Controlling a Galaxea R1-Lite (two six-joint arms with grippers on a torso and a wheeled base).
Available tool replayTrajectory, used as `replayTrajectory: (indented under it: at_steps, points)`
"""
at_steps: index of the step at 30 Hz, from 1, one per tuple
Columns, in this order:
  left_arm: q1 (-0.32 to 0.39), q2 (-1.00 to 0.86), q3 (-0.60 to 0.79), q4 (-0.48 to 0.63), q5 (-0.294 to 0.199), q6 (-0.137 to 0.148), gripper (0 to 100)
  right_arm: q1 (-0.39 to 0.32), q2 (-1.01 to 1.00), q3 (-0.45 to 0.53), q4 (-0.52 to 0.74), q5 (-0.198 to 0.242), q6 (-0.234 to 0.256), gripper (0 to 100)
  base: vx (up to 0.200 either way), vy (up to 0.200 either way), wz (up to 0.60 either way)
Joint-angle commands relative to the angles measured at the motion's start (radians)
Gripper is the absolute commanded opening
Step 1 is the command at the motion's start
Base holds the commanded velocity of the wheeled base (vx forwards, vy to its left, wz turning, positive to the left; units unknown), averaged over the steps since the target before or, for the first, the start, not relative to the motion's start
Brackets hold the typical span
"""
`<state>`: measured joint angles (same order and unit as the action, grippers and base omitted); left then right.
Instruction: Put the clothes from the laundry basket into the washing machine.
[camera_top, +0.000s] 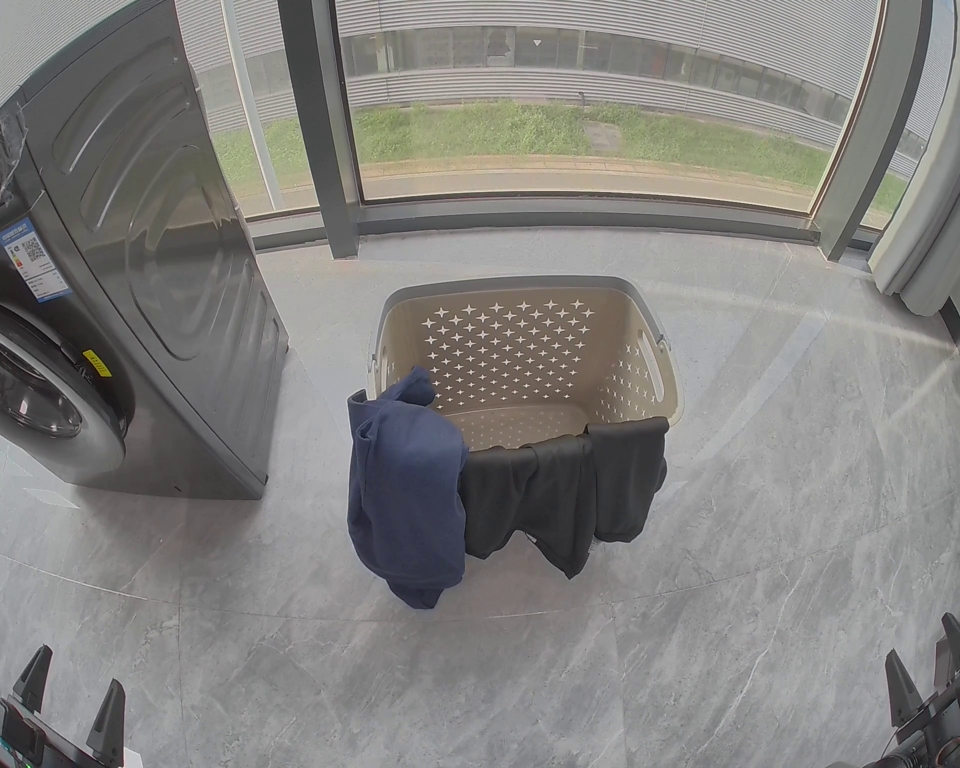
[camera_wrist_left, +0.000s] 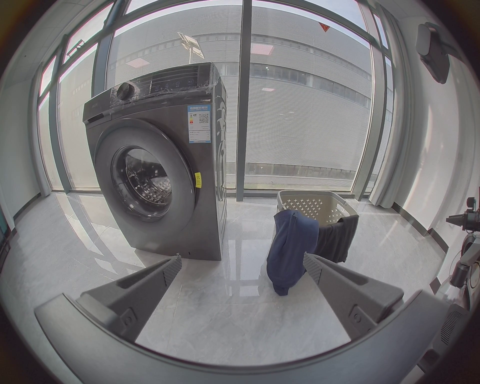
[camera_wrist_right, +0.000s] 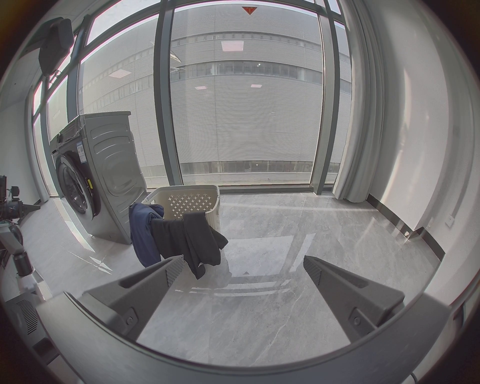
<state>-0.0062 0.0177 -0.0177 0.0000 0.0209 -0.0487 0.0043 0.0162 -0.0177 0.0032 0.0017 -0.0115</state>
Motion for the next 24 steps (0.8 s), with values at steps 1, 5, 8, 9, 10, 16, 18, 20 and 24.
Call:
replayTrajectory:
  at_steps: [1, 5, 8, 9, 10, 16, 18, 20, 24]
  points:
    - [0.0, -0.012, 0.018, 0.0, 0.001, 0.0, 100, 0.0, -0.016, 0.016, 0.0, 0.0, -0.001, 100, 0.0, 0.0, 0.0]
    - [0.0, -0.012, 0.018, 0.0, 0.001, 0.0, 100, 0.0, -0.016, 0.016, 0.0, 0.0, -0.001, 100, 0.0, 0.0, 0.0]
    - [0.0, -0.012, 0.018, 0.0, 0.002, 0.0, 100, 0.0, -0.016, 0.016, 0.0, 0.0, -0.001, 100, 0.0, 0.0, 0.0]
    - [0.0, -0.012, 0.018, 0.0, 0.002, 0.0, 100, 0.0, -0.016, 0.016, 0.0, 0.0, -0.001, 100, 0.2, 0.0, 0.0]
    - [0.0, -0.012, 0.018, 0.0, 0.002, 0.0, 100, 0.0, -0.016, 0.016, 0.0, 0.0, -0.001, 100, 0.2, 0.0, 0.0]
    - [0.0, -0.012, 0.018, 0.0, 0.001, 0.0, 100, 0.0, -0.016, 0.016, 0.0, 0.0, -0.001, 100, 0.133, 0.0, 0.0]
    - [0.0, -0.012, 0.018, 0.0, 0.001, 0.0, 100, 0.0, -0.016, 0.016, 0.0, 0.0, -0.001, 100, 0.0, 0.0, 0.0]
    - [0.0, -0.012, 0.018, 0.0, 0.002, 0.0, 100, 0.0, -0.016, 0.016, 0.0, 0.0, -0.001, 100, 0.0, 0.0, 0.0]
    - [0.0, -0.012, 0.018, 0.0, 0.002, 0.0, 100, 0.0, -0.016, 0.016, 0.0, 0.0, 0.001, 100, 0.05, 0.0, 0.0]
